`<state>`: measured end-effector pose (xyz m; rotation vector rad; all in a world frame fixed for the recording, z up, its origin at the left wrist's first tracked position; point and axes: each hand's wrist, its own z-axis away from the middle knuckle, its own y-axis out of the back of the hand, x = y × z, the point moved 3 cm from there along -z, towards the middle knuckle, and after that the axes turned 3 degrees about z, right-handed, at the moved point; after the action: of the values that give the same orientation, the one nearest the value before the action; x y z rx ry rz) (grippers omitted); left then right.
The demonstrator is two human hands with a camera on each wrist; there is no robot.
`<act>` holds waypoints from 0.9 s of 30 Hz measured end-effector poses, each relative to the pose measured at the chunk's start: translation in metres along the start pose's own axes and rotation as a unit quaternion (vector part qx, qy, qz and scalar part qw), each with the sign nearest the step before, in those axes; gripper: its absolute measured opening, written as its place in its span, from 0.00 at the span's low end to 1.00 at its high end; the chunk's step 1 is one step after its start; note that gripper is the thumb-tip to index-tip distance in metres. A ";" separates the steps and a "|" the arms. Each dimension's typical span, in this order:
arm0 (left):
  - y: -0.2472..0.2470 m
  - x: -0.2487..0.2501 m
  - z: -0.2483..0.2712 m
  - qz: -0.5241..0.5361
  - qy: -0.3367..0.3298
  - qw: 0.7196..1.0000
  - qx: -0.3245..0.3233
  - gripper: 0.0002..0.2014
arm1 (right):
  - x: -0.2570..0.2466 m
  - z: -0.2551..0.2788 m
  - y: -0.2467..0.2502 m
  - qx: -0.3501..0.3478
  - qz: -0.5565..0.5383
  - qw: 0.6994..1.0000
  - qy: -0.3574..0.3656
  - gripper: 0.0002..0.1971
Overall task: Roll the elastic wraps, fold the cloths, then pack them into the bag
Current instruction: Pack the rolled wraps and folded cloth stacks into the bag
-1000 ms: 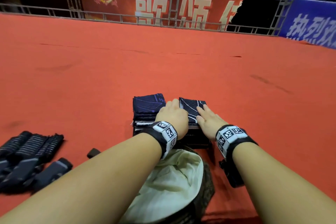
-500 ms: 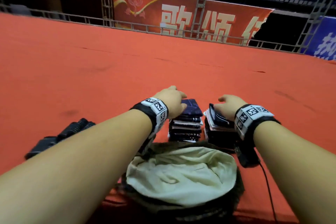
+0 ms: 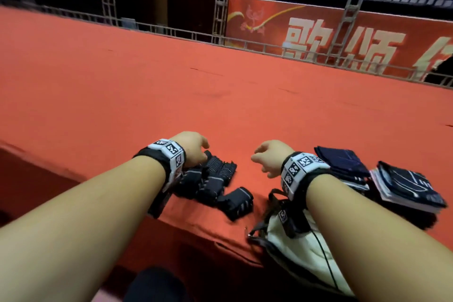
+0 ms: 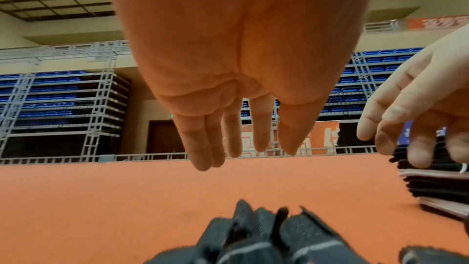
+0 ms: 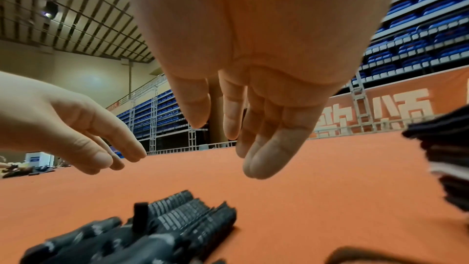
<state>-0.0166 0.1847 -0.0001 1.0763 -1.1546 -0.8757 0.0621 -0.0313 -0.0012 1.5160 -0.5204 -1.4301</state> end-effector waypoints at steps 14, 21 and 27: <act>-0.037 -0.044 -0.034 0.076 0.067 0.995 -0.010 0.20 | -0.006 -0.043 -0.077 -0.057 -0.091 0.989 -0.100 0.12; -0.049 -0.035 -0.064 0.095 0.092 0.991 -0.035 0.28 | -0.008 -0.060 -0.093 -0.077 -0.101 0.984 -0.124 0.13; -0.064 -0.033 -0.084 0.067 0.099 0.990 -0.079 0.29 | -0.007 -0.072 -0.096 -0.094 -0.087 0.982 -0.138 0.12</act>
<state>0.0589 0.2146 -0.0753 0.9223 -0.9626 -0.7254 0.0995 0.0429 -0.0886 1.2444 -0.4107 -1.7888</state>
